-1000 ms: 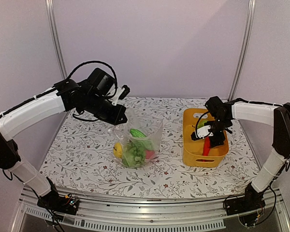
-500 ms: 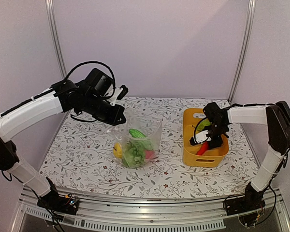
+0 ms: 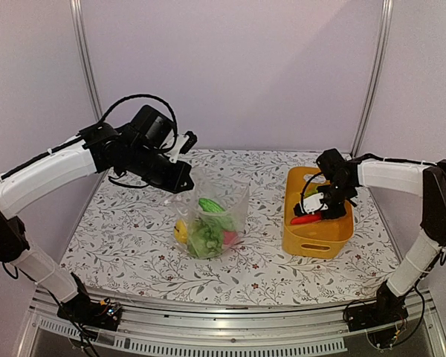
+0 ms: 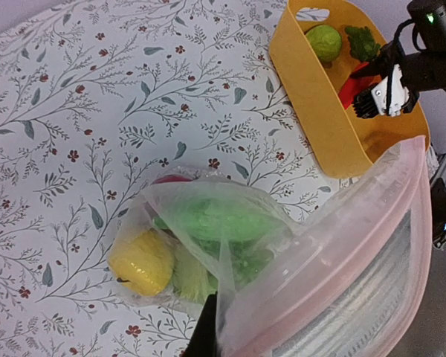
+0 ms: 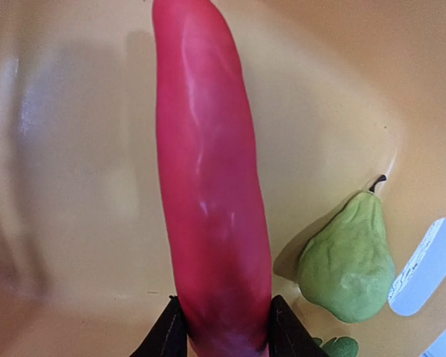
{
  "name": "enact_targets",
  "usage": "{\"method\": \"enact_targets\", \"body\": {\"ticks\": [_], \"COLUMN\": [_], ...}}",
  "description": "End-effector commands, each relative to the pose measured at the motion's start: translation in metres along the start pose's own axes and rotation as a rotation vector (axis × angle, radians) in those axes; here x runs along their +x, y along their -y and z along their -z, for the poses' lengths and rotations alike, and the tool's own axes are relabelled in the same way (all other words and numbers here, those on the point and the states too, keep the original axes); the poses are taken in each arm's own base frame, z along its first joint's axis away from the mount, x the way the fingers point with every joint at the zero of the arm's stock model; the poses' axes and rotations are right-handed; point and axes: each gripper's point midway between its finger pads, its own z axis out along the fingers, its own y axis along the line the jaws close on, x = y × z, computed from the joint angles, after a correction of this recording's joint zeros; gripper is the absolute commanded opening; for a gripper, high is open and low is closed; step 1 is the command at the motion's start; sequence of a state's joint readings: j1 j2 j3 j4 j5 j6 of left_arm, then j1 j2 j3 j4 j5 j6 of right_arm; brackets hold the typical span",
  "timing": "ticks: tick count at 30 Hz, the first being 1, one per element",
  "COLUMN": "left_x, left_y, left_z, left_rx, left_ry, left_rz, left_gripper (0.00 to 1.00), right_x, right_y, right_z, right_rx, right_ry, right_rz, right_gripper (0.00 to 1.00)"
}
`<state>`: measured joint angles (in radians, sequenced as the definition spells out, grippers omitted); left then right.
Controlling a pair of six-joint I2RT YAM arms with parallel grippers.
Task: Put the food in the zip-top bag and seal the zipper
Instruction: Pick up the fake vegetable from the bin.
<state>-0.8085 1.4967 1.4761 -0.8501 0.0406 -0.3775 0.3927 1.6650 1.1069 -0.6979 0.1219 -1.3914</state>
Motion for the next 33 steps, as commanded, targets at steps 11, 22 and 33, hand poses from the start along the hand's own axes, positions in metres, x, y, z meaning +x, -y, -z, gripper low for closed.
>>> {"method": "enact_targets", "body": {"ticks": [11, 22, 33], "left_x": [-0.007, -0.015, -0.029], "left_y": [0.0, 0.005, 0.013], "left_z": [0.002, -0.001, 0.006], "left_rx": [0.002, 0.02, 0.046], "left_ry": [0.02, 0.026, 0.055], "left_rz": [-0.009, -0.013, -0.015], "left_gripper": [0.0, 0.0, 0.0], "right_x": [0.003, -0.099, -0.193], "right_y": [0.044, 0.085, 0.056], "right_z": [0.086, 0.232, 0.368], "right_rx": [0.179, 0.26, 0.06], "right_ry": [0.026, 0.598, 1.231], "right_rz": [-0.006, -0.092, -0.065], "right_gripper": [0.32, 0.31, 0.3]}}
